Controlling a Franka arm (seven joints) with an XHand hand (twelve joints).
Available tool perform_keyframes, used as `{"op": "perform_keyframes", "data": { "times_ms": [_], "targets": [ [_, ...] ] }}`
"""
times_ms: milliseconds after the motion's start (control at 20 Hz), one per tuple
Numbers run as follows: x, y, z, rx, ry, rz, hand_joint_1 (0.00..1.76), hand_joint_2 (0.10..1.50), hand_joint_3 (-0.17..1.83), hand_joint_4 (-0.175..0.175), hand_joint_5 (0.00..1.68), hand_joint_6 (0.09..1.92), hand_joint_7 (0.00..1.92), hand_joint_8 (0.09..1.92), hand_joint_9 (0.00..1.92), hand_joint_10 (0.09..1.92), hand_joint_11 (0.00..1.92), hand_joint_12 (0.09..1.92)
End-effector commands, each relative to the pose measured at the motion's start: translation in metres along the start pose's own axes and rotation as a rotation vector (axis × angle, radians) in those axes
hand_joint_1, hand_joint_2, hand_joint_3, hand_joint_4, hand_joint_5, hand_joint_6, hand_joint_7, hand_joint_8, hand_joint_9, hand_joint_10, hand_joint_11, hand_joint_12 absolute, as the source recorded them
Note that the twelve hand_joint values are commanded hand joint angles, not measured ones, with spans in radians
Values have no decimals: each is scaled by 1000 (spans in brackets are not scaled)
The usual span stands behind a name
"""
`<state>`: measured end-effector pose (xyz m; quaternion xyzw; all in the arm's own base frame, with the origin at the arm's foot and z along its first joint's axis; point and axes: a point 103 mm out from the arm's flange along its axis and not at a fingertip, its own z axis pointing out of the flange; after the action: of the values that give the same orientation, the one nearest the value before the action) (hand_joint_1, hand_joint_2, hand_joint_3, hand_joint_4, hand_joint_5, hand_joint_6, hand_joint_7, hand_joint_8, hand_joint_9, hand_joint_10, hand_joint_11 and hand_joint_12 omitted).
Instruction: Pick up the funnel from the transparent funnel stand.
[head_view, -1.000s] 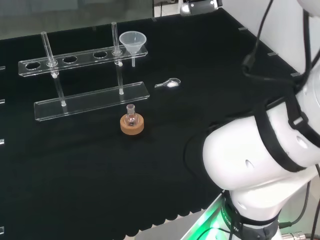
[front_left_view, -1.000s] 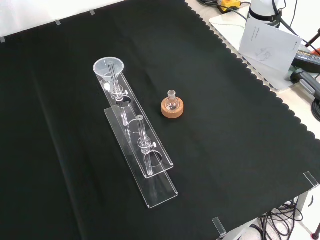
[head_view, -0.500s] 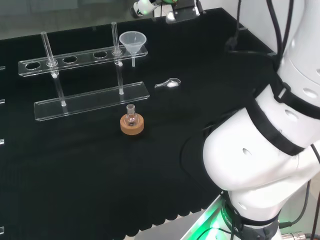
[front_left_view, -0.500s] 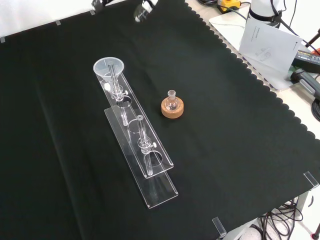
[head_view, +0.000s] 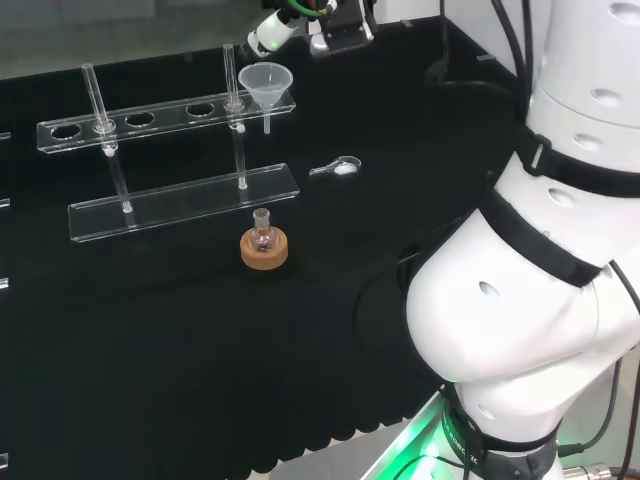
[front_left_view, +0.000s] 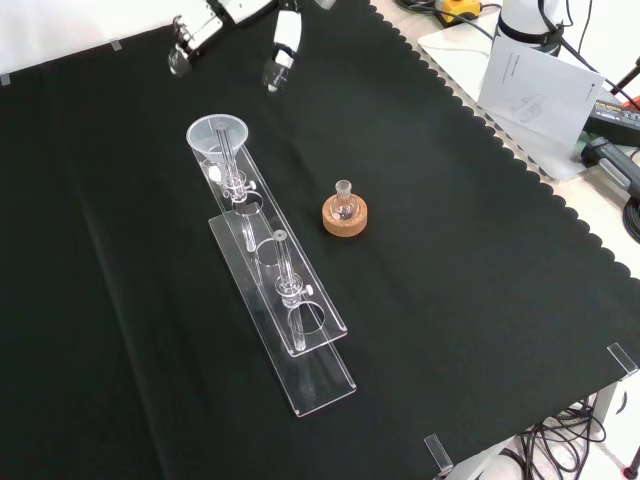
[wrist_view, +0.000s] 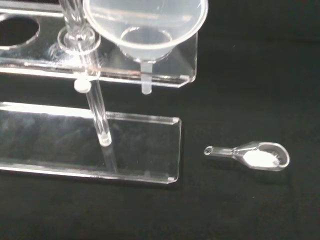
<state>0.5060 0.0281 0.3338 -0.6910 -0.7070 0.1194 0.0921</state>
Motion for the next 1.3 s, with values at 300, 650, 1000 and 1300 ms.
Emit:
{"op": "perform_keyframes", "data": {
  "times_ms": [300, 650, 1000, 1300],
  "targets": [
    [19, 32, 26, 140, -68, -15, 489, 744, 183, 18, 87, 87, 0, 246, 71, 812, 197, 1527],
    [17, 49, 35, 165, -104, -9, 609, 705, 164, -1, 24, 87, 0, 173, 19, 840, 204, 1532],
    [12, 62, 43, 188, -110, -7, 652, 701, 166, -5, 45, 87, 0, 157, 13, 851, 212, 1533],
    [12, 66, 49, 202, -116, 0, 660, 701, 170, 2, 58, 87, 0, 162, 22, 864, 225, 1530]
  ]
}}
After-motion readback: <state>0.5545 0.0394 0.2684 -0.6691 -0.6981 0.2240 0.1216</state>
